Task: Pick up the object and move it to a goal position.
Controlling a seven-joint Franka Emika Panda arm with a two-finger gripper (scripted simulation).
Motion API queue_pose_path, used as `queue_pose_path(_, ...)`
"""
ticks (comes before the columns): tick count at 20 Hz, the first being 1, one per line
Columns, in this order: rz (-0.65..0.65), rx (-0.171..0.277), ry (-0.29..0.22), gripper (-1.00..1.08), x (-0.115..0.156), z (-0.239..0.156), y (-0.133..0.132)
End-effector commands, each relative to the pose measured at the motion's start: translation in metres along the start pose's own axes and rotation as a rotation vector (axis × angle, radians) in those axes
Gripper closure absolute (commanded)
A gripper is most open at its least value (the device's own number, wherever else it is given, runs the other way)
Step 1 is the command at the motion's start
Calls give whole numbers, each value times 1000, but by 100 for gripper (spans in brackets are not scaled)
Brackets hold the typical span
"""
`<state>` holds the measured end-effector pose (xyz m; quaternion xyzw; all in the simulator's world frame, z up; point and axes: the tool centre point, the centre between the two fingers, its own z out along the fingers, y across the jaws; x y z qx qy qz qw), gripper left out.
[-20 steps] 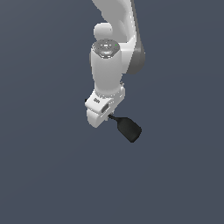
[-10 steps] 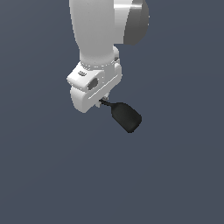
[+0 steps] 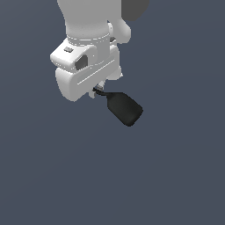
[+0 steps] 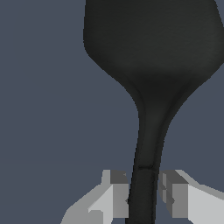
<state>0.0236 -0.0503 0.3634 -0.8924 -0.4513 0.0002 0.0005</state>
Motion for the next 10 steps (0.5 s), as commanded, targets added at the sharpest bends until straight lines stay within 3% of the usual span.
queue_pose_path(1,0,-1,0,108,0,-8,2)
queue_pose_path(10,0,-1,0,108,0,-11,4)
